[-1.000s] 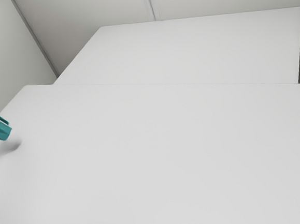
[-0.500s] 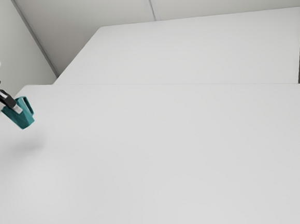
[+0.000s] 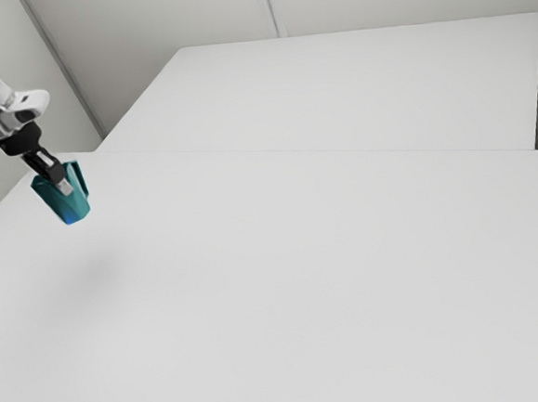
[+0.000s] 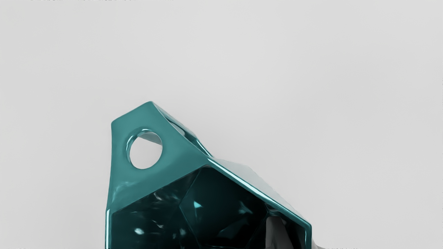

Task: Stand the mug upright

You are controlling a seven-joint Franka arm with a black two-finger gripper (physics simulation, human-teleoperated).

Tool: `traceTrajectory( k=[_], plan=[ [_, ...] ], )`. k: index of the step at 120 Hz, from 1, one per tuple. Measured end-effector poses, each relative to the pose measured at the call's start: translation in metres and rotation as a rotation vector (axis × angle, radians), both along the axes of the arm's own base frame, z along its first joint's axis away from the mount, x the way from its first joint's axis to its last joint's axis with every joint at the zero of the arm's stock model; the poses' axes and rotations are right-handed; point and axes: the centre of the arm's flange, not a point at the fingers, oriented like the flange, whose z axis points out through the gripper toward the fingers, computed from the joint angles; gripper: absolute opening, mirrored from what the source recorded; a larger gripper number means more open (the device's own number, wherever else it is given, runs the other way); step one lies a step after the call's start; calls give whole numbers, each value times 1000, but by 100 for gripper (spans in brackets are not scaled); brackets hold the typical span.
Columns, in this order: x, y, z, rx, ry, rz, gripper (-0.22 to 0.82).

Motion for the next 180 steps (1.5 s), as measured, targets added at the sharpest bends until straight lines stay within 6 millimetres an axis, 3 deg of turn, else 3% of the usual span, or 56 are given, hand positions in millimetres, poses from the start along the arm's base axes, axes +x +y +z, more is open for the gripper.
traceTrajectory(
  k=[20,88,133,180],
  plan=[
    [-14,-40,-5,32,6,10,-18],
    [-34,-137,-78,143,71,124,-18],
    [-41,-174,-128,193,30,224,-18],
    [-24,-211,-149,187,-69,294,-18]
  ],
)
